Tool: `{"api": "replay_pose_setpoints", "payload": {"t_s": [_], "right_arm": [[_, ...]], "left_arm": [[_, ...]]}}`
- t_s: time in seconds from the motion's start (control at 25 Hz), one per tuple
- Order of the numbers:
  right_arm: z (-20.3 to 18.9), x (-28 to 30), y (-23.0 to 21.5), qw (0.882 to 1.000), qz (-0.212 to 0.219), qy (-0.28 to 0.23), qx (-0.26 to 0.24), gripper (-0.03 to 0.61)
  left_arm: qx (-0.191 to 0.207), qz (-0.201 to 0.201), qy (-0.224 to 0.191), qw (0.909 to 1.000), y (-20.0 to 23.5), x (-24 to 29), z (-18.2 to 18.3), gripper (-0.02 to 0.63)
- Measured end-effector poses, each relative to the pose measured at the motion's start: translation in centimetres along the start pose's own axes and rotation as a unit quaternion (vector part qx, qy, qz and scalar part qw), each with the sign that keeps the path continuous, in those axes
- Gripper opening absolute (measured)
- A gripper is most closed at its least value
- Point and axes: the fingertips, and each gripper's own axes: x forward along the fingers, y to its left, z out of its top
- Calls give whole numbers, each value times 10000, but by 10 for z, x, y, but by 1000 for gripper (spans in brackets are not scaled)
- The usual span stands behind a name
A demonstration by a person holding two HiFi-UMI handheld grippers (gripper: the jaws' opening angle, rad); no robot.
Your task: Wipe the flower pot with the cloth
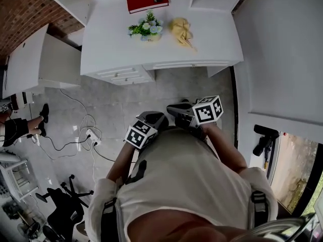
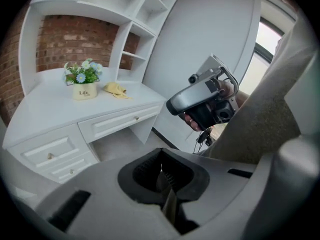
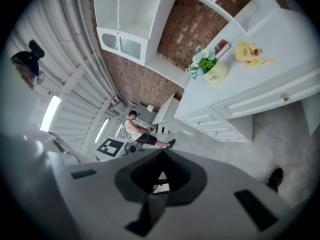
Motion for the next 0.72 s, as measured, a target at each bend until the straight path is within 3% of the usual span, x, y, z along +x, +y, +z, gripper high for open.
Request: {"api": "replay_pose_setpoints", "payload": {"t_s": [0.16, 0.44, 0.6, 0.72], "right_arm": [[30, -31, -22, 9994, 99, -316, 57, 11], [73, -81, -56, 9989, 267, -381, -15, 11], [90, -103, -80, 9990, 237, -374, -103, 11], [109, -114, -95, 9976, -57, -393, -569, 11]], "left_arm": [[242, 120, 253, 9993, 5, 25, 26, 21], [340, 321, 364, 9982, 6, 72, 78, 21], [126, 520, 292, 9981, 6, 88, 98, 21], [-291, 675, 187, 9971, 8, 86, 105, 21]]}}
